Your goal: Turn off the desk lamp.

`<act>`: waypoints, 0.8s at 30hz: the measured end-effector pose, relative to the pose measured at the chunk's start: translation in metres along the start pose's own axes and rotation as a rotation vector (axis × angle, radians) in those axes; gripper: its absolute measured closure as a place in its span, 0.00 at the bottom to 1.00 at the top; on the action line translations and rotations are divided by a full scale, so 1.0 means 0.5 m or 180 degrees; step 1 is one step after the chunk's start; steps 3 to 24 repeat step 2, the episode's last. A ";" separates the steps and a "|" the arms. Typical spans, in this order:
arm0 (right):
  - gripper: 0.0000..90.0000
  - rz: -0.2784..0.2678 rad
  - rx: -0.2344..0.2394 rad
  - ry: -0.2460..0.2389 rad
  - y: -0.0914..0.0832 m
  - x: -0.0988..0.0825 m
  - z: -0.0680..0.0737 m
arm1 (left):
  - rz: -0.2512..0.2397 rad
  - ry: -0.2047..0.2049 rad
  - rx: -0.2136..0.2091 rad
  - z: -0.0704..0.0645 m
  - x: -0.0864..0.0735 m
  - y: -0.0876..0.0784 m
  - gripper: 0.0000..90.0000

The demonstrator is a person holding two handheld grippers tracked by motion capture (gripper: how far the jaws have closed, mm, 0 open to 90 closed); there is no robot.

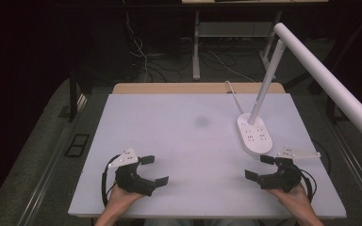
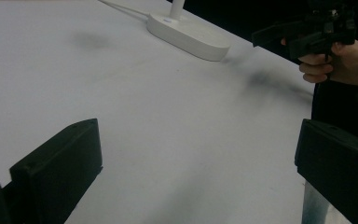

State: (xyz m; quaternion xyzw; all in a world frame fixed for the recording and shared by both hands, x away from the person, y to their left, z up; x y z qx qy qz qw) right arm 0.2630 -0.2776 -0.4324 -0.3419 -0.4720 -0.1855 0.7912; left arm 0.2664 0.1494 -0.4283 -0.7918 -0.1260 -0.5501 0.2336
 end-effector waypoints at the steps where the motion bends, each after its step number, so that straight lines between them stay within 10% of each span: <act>1: 0.01 -0.0004 0.0005 -0.0017 0.000 -0.004 0.001 | 0.0003 0.0001 0.0002 0.000 0.000 0.000 0.00; 24: 0.01 -0.0009 0.0019 -0.0026 0.001 -0.007 0.002 | 0.0004 0.0008 0.0000 0.000 0.000 0.001 0.00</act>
Point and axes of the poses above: each handheld gripper's, and its own axes: y roughly forward along the jaws, x roughly out of its top, z roughly to its left, the point moved 2 cm from there along y, roughly forward along the jaws, and after that the axes turned 9 degrees about -z, right-handed, at the moved point
